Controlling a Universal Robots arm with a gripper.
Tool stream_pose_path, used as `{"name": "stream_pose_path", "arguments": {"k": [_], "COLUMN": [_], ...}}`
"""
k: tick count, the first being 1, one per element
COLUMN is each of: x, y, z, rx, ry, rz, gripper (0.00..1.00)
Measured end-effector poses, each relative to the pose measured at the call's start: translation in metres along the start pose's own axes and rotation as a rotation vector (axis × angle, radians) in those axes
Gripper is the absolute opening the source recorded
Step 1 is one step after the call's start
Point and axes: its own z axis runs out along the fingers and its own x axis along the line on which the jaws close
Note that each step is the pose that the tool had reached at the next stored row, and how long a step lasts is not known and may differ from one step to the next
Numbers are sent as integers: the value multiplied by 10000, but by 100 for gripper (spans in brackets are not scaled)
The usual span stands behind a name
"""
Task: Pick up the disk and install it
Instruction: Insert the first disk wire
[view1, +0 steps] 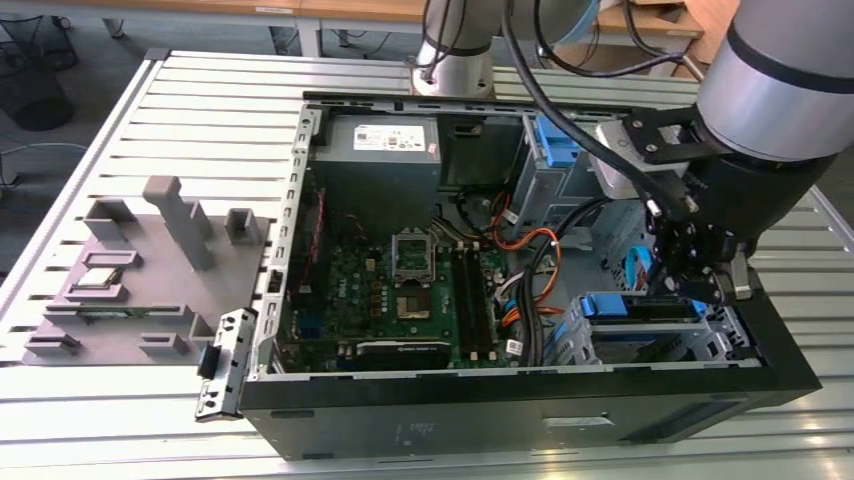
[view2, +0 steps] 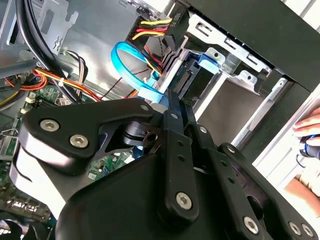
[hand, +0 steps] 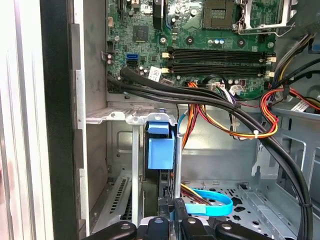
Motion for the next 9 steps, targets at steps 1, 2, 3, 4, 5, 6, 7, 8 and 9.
{"name": "stream_pose_path", "arguments": {"k": [1, 2, 3, 4, 5, 6, 7, 8, 9], "x": [1, 2, 3, 3, 3, 4, 5, 6, 7], "y": [10, 19, 28, 37, 48, 57, 67, 73, 78], "z": [4, 6, 8, 12, 17, 20, 23, 23, 25], "rx": [49, 98, 143, 186, 233, 279, 324, 357, 381], "ry": [-13, -23, -34, -45, -54, -61, -68, -73, -76], "rz": [-6, -12, -18, -25, -31, -38, -45, -53, -57], "gripper": [16, 16, 16, 16, 16, 16, 16, 16, 16]}}
